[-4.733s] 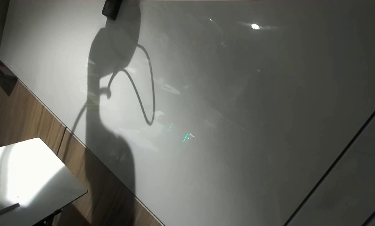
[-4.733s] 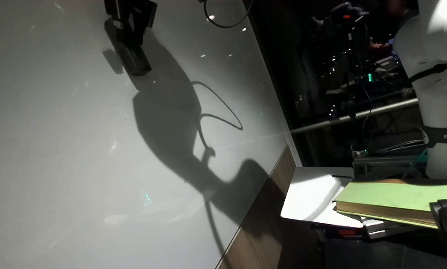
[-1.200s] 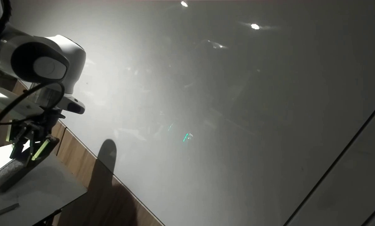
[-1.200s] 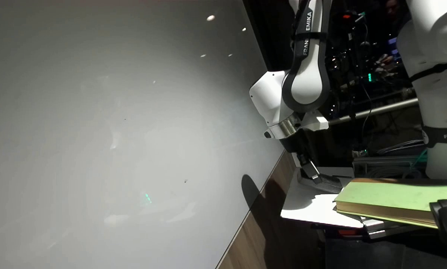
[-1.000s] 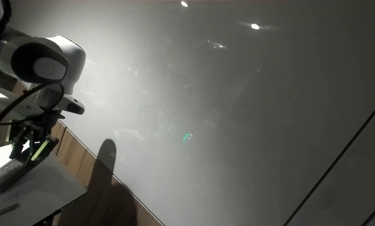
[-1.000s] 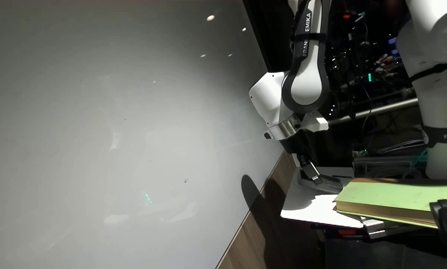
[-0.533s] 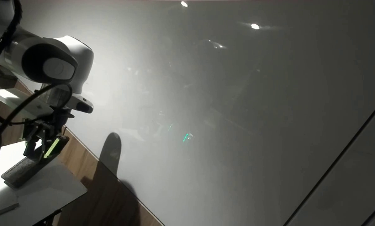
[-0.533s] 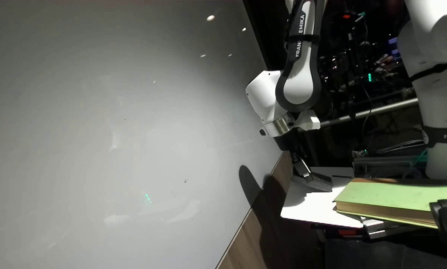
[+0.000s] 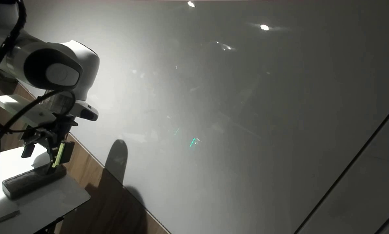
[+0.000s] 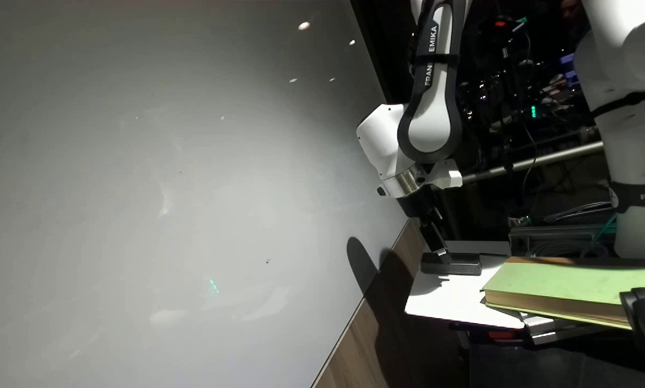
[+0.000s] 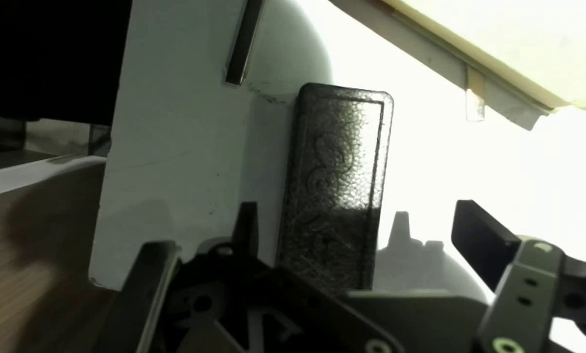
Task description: Use the duster to erase the smiley face on the whiteboard
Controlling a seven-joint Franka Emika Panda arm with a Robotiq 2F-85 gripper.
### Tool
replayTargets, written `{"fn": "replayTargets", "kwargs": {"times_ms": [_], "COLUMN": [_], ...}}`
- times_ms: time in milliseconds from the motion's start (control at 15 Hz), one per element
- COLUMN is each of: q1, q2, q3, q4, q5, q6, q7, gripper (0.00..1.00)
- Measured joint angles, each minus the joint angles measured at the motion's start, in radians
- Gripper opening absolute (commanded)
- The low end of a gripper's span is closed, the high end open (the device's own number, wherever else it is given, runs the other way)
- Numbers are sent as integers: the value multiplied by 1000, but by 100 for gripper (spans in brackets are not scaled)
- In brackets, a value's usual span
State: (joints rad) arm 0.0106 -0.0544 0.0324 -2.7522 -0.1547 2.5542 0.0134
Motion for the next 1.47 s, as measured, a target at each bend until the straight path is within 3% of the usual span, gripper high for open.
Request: {"fn": "replayTargets", "kwargs": {"times_ms": [267, 467, 600, 1133, 1467], "q1": [-7, -4, 2, 75, 135], "q2": [-29, -144, -241, -637, -791], "q3": [-24, -42, -49, -42, -42], "q4": [15, 4, 16, 14, 17], "q5": [73, 175, 183, 166, 166], "q6": [42, 74, 53, -241, -369], "q7": [-97, -222, -260, -291, -334], "gripper": [100, 100, 100, 100, 100]}}
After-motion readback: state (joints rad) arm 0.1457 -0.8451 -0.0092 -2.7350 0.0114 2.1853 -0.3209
